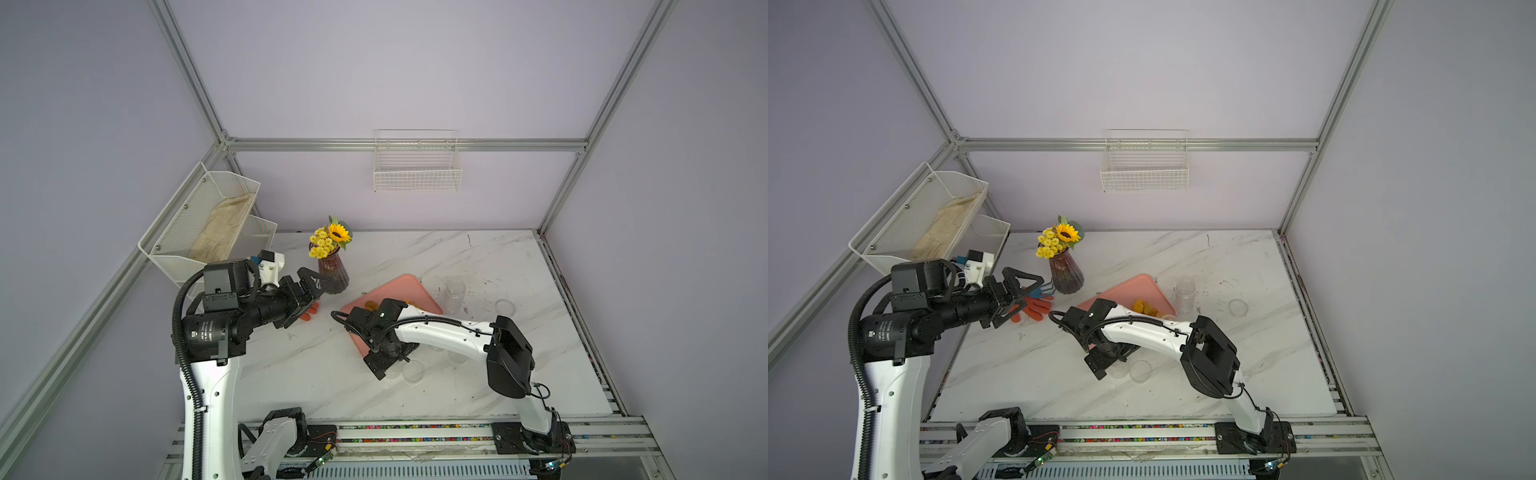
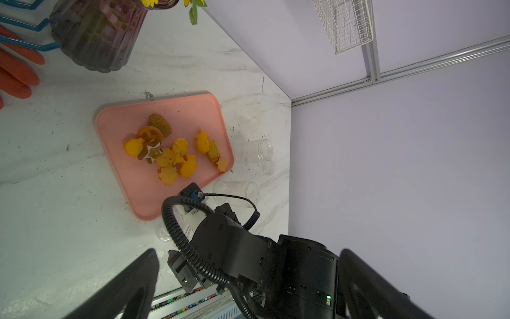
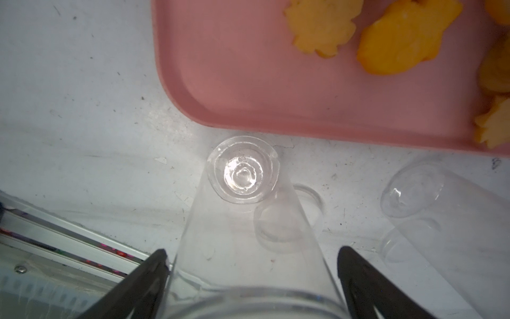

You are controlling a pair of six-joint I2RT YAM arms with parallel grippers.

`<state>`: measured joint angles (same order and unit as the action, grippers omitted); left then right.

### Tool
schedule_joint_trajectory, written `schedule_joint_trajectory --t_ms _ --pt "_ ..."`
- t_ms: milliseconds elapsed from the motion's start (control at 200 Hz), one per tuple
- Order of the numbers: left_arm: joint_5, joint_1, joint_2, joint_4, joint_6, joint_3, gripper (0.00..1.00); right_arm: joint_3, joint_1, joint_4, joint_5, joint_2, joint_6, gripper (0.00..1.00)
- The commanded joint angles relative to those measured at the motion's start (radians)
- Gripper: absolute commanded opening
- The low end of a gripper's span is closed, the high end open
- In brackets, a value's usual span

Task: Pour the cookies out of the jar
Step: Place the jar at the center of the board.

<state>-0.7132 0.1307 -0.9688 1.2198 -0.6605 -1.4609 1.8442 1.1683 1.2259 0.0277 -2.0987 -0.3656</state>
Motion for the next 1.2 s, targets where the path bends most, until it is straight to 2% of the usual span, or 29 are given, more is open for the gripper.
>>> schedule_joint_trajectory --t_ms 0,580,885,1195 --pt "-0.016 0.006 -0.001 -0.028 0.01 0.024 1.0 0.061 0.01 0.054 0.036 0.011 -0.01 0.97" --pt "-0.002 0.006 -0.028 -0.045 0.004 -0.037 1.0 0.383 0.008 0.18 0.076 0.044 0.019 0.97" --pt "0.026 0.006 -0.036 -0.087 -0.022 -0.053 1.0 0.438 -0.001 0.177 0.055 0.116 0.047 0.97" --pt "0.049 0.007 -0.043 -0.129 -0.06 -0.041 1.0 0.428 -0.073 0.168 0.04 0.228 0.08 0.97"
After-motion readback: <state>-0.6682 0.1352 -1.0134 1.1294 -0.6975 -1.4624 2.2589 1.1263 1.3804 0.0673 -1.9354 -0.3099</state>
